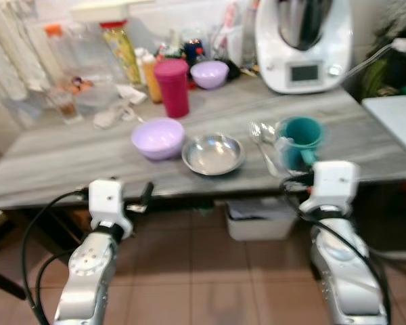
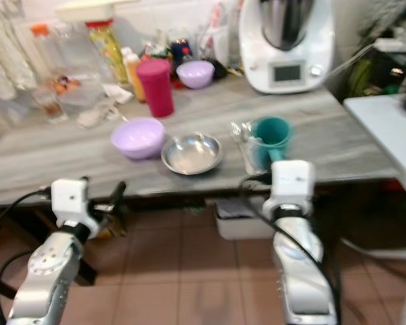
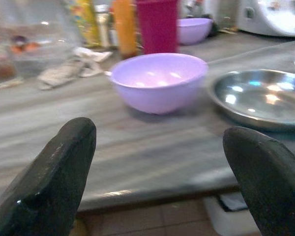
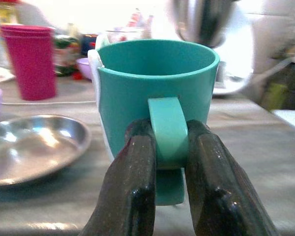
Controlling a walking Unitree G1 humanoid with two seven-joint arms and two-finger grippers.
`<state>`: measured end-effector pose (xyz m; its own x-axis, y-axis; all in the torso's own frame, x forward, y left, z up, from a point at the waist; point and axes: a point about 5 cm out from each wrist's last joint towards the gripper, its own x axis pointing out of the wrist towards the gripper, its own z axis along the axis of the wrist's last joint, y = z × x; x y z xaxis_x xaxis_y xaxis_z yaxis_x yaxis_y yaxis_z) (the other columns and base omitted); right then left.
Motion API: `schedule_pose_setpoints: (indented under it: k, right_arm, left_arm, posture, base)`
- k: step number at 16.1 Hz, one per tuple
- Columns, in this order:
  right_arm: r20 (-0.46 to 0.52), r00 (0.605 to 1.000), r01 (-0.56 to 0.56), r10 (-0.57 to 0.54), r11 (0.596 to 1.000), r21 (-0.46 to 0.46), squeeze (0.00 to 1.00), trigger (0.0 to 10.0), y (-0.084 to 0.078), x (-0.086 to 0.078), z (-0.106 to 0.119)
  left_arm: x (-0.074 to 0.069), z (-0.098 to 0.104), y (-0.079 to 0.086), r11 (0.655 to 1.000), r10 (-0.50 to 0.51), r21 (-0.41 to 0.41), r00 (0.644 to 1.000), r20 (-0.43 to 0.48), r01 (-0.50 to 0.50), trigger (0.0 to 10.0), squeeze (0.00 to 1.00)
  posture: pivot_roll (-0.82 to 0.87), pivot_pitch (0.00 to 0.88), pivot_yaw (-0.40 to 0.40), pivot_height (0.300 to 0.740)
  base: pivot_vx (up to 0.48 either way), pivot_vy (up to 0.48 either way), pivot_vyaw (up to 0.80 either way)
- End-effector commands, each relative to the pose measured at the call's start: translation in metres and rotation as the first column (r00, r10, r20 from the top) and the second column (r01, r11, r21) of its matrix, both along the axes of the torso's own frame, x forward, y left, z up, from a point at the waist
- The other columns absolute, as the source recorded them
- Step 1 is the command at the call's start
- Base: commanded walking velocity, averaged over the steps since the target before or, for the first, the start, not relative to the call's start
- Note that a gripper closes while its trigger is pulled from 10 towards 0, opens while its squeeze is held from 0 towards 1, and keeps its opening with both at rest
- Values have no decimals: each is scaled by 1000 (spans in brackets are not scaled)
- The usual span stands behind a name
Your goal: Setting the table
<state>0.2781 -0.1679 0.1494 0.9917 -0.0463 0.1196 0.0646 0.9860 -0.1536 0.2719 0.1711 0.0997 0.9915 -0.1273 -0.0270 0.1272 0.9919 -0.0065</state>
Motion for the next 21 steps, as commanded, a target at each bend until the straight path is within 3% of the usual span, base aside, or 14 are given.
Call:
schedule_pose_setpoints:
  k: [1,6,9,13,15,17,21]
  right_arm:
    - [20,1000,23,-23,1000,-11,0,10000,-7,0,6]
    - [17,1000,22,-22,1000,-6,0,10000,-5,0,5]
    - [20,1000,23,-23,1000,-5,0,10000,-5,0,6]
    - [36,999,38,-37,999,-26,0,10000,-7,2,9]
    - [54,995,82,-78,994,-68,0,10000,-15,5,13]
    - [59,993,102,-98,992,-71,0,10000,-22,7,17]
    - [51,991,127,-124,990,-64,0,10000,-30,8,18]
  left_arm:
    - [2,3,-4,1000,-13,-5,1000,5,13,10000,0]
    - [3,3,-9,999,-43,-8,999,-1,43,10000,0]
    - [3,3,-9,999,-43,-18,999,-1,43,10000,0]
    - [-3,10,-29,974,-217,-54,975,42,219,10000,0]
    - [-9,9,-40,939,-338,-59,941,33,339,10000,0]
    - [-11,7,-39,932,-360,-27,933,21,360,10000,0]
    - [-8,8,-39,936,-345,-60,938,24,346,10000,0]
  posture:
    - [-190,0,117,740]
    - [-192,0,119,740]
    - [-192,0,120,740]
    - [-189,0,119,740]
    - [-191,0,118,740]
    - [-195,0,116,740]
    - [-200,1,115,740]
  base:
    - [277,0,712]
    - [151,0,584]
    - [0,0,0]
    - [0,0,0]
    - [0,0,0]
    - [0,0,0]
    - [0,0,-181]
